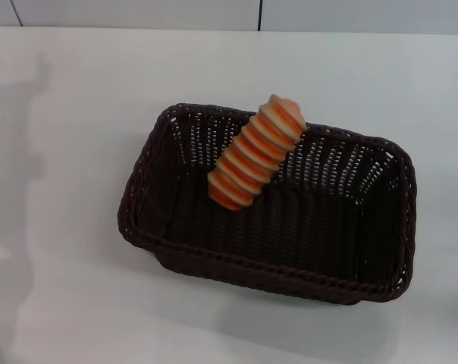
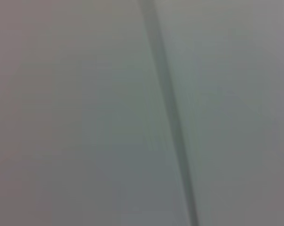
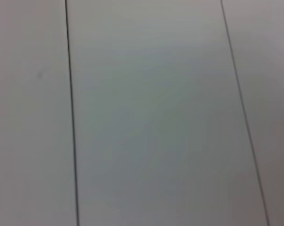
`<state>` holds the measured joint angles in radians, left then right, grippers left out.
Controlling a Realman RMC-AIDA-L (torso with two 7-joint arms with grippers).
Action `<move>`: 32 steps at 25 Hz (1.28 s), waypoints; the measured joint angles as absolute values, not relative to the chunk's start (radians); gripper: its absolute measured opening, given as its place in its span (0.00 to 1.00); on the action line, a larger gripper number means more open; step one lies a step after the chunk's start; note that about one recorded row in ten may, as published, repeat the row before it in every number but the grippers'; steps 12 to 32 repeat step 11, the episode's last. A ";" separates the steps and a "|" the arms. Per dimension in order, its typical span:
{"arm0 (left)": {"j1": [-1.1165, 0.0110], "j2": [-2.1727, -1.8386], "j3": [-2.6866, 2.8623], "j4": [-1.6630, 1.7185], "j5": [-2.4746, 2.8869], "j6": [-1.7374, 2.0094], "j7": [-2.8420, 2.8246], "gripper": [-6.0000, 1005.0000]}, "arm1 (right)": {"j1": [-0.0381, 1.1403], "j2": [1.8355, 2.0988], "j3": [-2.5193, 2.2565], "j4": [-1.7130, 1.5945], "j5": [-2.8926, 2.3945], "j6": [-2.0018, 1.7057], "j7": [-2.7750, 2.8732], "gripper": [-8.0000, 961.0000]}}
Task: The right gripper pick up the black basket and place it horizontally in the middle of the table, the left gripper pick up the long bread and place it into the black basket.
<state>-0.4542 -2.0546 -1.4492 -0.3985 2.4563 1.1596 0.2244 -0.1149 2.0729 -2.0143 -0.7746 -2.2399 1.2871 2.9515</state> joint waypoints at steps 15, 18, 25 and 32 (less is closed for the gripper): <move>-0.421 -2.062 -1.506 -0.309 2.464 1.156 0.054 0.84 | -0.108 2.075 -1.988 -0.757 -2.069 1.318 2.934 0.86; -0.421 -2.062 -1.506 -0.309 2.464 1.156 0.054 0.84 | -0.108 2.075 -1.988 -0.757 -2.069 1.318 2.934 0.86; -0.421 -2.062 -1.506 -0.309 2.464 1.156 0.054 0.84 | -0.108 2.075 -1.988 -0.757 -2.069 1.318 2.934 0.86; -0.421 -2.062 -1.506 -0.309 2.464 1.156 0.054 0.84 | -0.108 2.075 -1.988 -0.757 -2.069 1.318 2.934 0.86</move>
